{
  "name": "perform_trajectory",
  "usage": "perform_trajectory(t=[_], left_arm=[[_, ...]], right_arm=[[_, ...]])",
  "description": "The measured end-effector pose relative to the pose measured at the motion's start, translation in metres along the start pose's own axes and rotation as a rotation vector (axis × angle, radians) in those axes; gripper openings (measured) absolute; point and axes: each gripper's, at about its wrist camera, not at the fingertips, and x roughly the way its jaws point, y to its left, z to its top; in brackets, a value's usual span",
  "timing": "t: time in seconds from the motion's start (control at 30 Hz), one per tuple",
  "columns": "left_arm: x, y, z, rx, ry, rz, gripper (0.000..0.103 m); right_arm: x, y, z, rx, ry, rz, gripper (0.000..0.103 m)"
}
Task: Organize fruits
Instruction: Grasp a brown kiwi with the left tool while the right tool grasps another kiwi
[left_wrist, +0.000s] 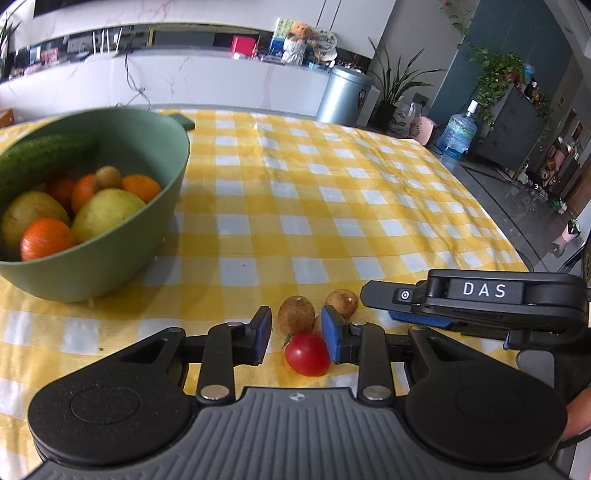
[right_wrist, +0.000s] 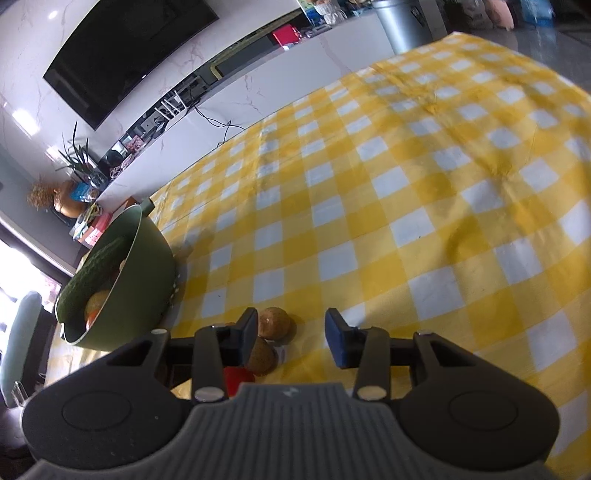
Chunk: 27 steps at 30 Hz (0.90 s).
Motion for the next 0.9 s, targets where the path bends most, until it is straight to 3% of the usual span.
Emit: perform_trajectory(t=[0.3,0.6,0.73,0.9], left_arm=[[0.019,0.019,0.004,-0.116,0.041,-0.068,0.036],[0.026,0.022,0.01,-0.136,0.055,-0.09,0.031],[0.026,0.026,0.009,-0.154,0.058,-0.113,0.028],[0.023,0.024,0.007,-0.14,0.05,-0.1,0.027]], right_arm=[[0.018,-0.015,0.005,0.154,0.058,0.08,0.033],[0.022,-0.01,0.005,0.127,0.055,0.086,0.032],[0.023,-0.008,0.004,0.1,0.064,0.073,0.022],[0.024,-0.007,0.004,0.09,0.066,0.074,0.021]])
